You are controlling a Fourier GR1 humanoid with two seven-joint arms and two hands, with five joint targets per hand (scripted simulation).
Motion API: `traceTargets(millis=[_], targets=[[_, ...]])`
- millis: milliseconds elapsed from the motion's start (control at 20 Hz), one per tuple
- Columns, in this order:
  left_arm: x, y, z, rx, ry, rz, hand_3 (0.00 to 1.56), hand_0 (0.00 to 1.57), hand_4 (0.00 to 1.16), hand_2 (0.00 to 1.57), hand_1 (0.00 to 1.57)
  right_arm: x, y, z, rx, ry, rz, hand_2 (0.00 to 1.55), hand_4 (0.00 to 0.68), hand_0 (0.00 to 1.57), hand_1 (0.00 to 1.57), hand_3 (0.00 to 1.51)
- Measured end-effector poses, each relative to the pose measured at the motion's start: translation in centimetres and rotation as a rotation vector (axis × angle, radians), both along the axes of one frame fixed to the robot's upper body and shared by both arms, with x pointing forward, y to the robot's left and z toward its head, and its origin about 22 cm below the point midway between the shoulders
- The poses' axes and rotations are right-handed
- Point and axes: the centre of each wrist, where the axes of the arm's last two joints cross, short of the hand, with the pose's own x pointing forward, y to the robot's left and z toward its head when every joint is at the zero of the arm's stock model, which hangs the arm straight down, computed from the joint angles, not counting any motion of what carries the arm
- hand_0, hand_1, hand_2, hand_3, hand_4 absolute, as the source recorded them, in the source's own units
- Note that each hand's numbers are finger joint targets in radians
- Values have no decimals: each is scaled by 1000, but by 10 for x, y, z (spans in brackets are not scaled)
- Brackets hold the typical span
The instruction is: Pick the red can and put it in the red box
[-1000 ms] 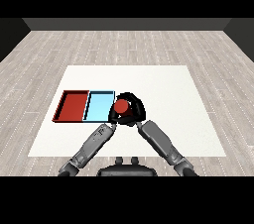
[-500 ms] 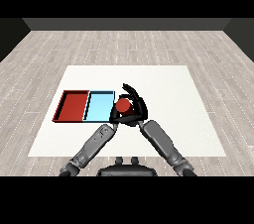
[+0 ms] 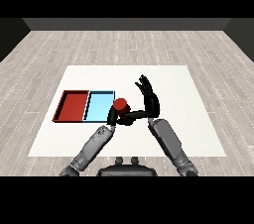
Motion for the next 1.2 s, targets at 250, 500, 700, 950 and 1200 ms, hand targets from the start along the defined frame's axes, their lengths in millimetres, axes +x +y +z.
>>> traceTargets(millis=[250, 500, 700, 950, 1200], targets=[[-1, 12, -2, 4, 9, 40, 1465, 1571, 1129, 1567, 1571, -5, -28, 30, 36, -60, -73, 0, 0, 0, 0, 0], [8, 39, 6, 30, -15, 75, 1463, 1571, 1125, 1571, 1571, -13, -67, 26, 64, -49, -146, 0, 0, 0, 0, 0], [9, 67, 20, 67, -53, 120, 1461, 1571, 1111, 1561, 1571, -14, -97, 4, 66, -16, -198, 0, 0, 0, 0, 0], [16, 103, 36, 155, -73, 192, 1417, 1571, 1118, 1556, 1571, -28, -130, -23, 13, 55, -260, 0, 0, 0, 0, 0], [29, 131, 53, 237, -77, 265, 1428, 1571, 1126, 1550, 1571, -38, -150, -59, -30, 129, -288, 0, 0, 0, 0, 0]])
